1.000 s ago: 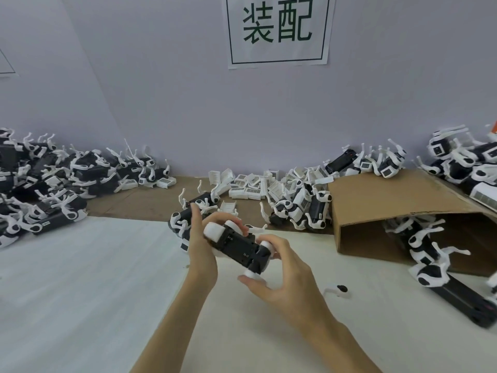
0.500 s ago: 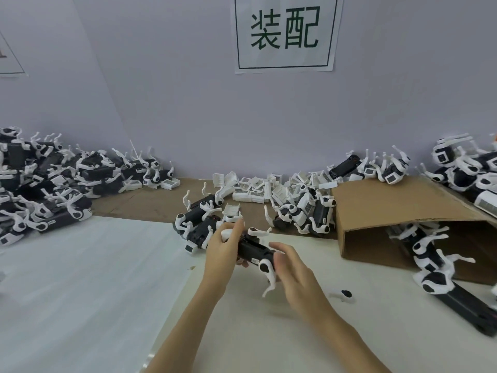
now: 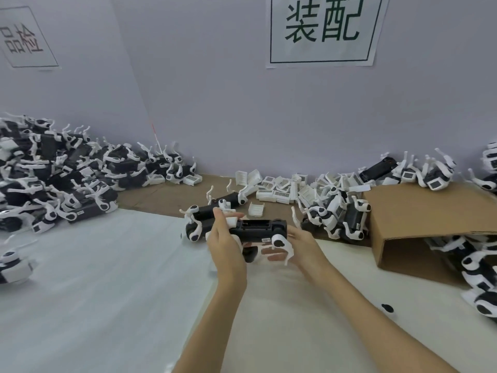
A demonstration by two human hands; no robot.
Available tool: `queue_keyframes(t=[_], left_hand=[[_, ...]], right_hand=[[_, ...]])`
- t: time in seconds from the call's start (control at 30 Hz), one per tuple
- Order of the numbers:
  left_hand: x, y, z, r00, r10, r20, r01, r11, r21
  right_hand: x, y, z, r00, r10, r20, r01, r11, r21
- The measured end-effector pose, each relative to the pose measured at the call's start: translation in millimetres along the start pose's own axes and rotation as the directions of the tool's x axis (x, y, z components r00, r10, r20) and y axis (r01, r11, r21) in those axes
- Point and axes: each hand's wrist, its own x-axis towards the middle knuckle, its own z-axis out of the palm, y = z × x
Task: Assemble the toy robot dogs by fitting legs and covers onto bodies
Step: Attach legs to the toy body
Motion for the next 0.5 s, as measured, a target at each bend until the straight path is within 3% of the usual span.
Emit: queue_keyframes(t=[0.07,0.13,0.2,0.33,0.4,0.5], left_hand=[[1,0,-2,0.997,0.04,-0.06,-0.043,0.998,-0.042],[1,3,-4,0.99,0.074,-0.122,-0.081,0.995,-0.061],[4,6,-6,0.983,0.071,-0.17,-0.085,0.994,-0.075],[12,9,-8,0.985,0.037,-0.169,-0.046,0.997,-0.054],[15,5,-8,0.983,0.096,-0.156,-0.092,0.995,0.034],[9,5,-6,0.985,0.096,-0.141,-0.097,0.995,0.003]], right_hand=[[15,1,0,0.99,-0.087,-0.11,0.064,0.979,-0.195],[26,1,2,0.965,-0.217,-0.146,0.127,0.876,-0.466],[35,-1,7,0.956,-0.293,-0.016,0.223,0.76,-0.61],[52,7,15,0.928,-0.175,0.328,0.369,0.527,-0.765],[58,11,18,0.943,-0.2,0.265,0.331,0.522,-0.786],[61,12,14,0.955,-0.268,0.126,0.263,0.573,-0.776]])
